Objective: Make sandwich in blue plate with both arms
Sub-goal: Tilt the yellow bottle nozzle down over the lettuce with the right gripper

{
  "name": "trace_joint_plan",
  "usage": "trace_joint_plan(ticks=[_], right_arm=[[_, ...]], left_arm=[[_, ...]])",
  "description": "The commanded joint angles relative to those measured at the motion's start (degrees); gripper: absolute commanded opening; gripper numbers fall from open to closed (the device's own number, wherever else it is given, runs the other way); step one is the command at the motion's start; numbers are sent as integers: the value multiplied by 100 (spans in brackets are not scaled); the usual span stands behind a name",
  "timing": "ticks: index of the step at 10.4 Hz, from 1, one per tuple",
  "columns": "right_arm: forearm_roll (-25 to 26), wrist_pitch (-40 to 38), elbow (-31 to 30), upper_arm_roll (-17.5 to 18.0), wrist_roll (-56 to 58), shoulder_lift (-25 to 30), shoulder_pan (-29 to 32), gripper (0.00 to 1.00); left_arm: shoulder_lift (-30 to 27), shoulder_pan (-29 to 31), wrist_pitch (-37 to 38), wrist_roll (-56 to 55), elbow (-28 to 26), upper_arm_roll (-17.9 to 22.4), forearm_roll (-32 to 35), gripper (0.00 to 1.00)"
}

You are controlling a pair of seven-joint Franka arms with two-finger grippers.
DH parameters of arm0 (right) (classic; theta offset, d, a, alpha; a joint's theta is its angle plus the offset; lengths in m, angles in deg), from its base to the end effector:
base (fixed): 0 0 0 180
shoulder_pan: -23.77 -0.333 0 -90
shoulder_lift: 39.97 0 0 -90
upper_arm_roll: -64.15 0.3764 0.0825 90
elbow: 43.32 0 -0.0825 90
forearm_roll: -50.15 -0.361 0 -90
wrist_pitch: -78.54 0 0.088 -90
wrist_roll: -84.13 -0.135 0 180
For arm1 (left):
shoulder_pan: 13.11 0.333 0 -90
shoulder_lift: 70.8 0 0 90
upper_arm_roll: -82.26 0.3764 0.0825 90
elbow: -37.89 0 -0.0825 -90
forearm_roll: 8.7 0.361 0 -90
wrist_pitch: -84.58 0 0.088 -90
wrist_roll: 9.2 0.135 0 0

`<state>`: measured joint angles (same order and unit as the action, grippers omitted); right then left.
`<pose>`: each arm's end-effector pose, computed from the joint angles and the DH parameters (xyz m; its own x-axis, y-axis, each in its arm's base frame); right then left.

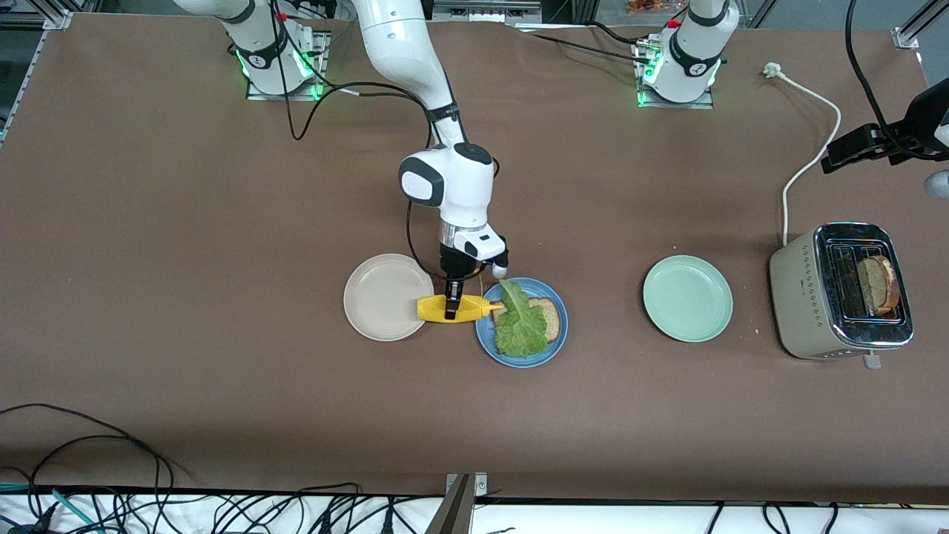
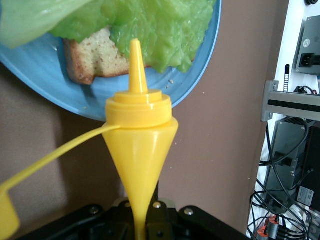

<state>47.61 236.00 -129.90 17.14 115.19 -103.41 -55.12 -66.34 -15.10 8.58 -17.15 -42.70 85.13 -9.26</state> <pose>0.5518 0.5491 0.2035 0.0690 0.9912 -0.1129 0.7419 0.0246 0.6701 0.5297 0.0053 0.6681 0.9760 0.1514 -0.1565 0.1508 -0.9884 -0.0160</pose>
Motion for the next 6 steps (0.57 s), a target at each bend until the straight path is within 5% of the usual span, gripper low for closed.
trace_joint_plan(ticks=[1,4,6], right_arm=[[114,-83,36,-176,-241,-73,-135,0],[105,-275,45,-281,-223,-3,-205,0],[-87,-915,54,-737,-232,164,-625,0]], left_arm=[[64,-3,120,-32,175,-32,179,100],[73,6,111,-32,166,-32,179,100],[73,58,111,-32,166,-32,171,100]])
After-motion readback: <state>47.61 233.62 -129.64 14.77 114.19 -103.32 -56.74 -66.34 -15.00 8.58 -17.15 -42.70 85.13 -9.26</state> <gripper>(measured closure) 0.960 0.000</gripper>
